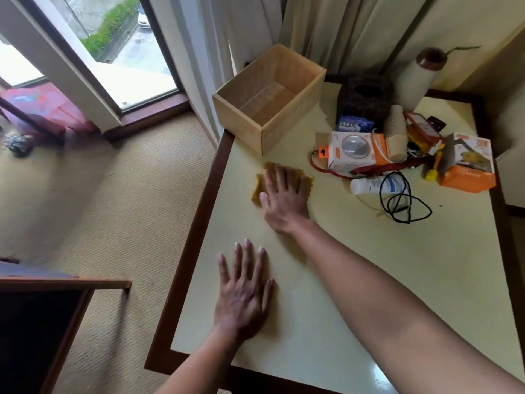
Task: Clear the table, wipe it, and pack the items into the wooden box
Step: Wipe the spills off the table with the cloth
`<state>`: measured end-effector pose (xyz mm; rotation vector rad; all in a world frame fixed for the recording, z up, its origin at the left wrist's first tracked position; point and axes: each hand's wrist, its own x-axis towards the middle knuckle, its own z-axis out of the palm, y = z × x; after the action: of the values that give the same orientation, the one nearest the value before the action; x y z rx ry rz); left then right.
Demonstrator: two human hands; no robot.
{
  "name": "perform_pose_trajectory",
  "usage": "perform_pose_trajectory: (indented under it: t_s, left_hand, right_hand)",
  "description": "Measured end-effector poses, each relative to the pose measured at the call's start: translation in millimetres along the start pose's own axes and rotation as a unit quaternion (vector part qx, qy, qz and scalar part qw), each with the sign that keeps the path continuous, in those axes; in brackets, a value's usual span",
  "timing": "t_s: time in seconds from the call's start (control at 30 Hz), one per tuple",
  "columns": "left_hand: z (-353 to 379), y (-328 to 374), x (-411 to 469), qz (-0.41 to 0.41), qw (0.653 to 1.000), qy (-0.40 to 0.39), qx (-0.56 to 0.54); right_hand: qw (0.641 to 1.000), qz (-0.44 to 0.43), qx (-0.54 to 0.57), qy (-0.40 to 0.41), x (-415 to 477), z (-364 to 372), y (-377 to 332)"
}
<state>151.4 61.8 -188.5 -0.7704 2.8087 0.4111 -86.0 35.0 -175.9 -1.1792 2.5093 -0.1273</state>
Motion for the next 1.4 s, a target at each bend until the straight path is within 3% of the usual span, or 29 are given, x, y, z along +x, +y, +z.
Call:
perform_pose_trajectory:
  t_s: [0.13,0.37,0.6,0.7,0.83,0.97,1.13,1.23,1.3,1.4]
  left_hand:
    - [-1.6,1.1,0.7,0.000,1.000,-0.007,0.005]
    - [-4.4,2.8,3.0,-0.006,1.000,-0.018,0.009]
    - [1.3,-2.3,1.3,-0.012,1.000,-0.019,0.012]
    - [0.0,0.0,-0.4,-0.010,1.000,-0.020,0.014]
    - [0.2,1.0,1.0,-0.014,1.000,-0.016,0.016]
    - [2.1,1.0,1.9,-0.012,1.000,-0.007,0.019]
    - [3.2,1.5,1.4,-0.006,1.000,0.008,0.028]
    - [4.1,3.7,0.6,-0.004,0.999,0.024,0.022]
    - [4.2,4.7,1.8,-0.008,0.999,0.016,0.041]
    - [0.8,6.4,3.6,-0.015,0.997,0.002,0.072]
  right_hand:
    - [0.992,-0.120,-0.033,-0.019,-24.3,9.7,-1.3]
    - [0.999,0.019,-0.024,0.032,-52.4,12.1,64.1]
    - [0.996,-0.079,-0.024,0.014,-183.6,58.8,39.5]
    - [0.999,-0.007,-0.027,0.028,-229.6,58.7,90.8]
    - [0.979,0.196,-0.013,0.060,-238.8,42.2,158.1]
    - [0.951,0.300,0.022,0.075,-206.1,39.0,137.6]
    - [0.995,0.093,0.022,0.041,-205.5,57.6,49.8]
    - [1.000,-0.011,0.007,0.010,-246.1,67.4,39.2]
    - [1.000,-0.025,-0.005,0.011,-265.2,68.0,69.4]
    - [0.998,0.066,0.001,0.024,-274.2,55.6,145.7]
